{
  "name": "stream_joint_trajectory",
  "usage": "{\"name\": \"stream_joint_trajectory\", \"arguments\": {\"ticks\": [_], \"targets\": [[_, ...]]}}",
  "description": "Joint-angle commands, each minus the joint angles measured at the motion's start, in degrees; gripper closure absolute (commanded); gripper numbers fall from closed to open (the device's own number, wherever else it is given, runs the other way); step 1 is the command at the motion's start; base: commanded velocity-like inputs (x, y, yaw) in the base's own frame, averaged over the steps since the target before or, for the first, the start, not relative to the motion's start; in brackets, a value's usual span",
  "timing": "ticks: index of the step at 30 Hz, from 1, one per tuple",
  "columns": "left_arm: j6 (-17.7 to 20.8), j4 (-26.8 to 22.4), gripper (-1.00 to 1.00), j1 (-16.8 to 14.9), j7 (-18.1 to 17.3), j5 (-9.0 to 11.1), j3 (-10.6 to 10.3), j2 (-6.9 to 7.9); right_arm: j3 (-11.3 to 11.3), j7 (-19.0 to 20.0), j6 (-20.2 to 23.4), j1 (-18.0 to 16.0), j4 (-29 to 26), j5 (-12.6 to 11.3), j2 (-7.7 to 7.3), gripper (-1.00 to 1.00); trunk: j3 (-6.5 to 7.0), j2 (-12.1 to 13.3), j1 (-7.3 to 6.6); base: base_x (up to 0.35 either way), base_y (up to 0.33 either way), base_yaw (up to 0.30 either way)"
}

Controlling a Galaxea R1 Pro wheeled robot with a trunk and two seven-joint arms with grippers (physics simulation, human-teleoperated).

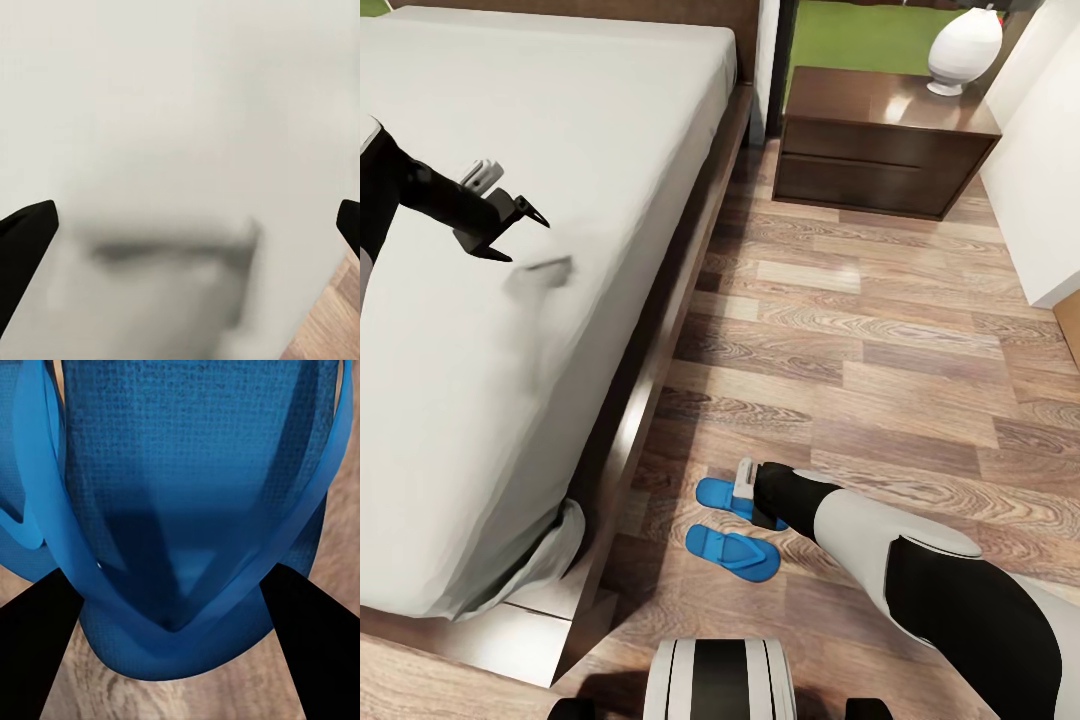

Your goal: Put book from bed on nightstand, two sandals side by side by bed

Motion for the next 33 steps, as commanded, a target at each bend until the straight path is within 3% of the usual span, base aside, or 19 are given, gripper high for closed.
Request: {"name": "stream_joint_trajectory", "arguments": {"ticks": [1,33], "targets": [[-0.1,0.0,-1.00,0.0,0.3,0.4,-0.5,0.07,0.2,0.1,0.3,-0.1,-0.1,-0.2,0.00,1.00,-0.05,0.0,0.67,0.000,0.000,0.000],[-0.1,-0.1,-1.00,0.0,0.2,0.5,-0.5,0.07,0.3,0.1,0.3,-0.1,-0.1,-0.1,0.00,1.00,0.62,0.0,0.59,0.000,0.000,0.000]]}}
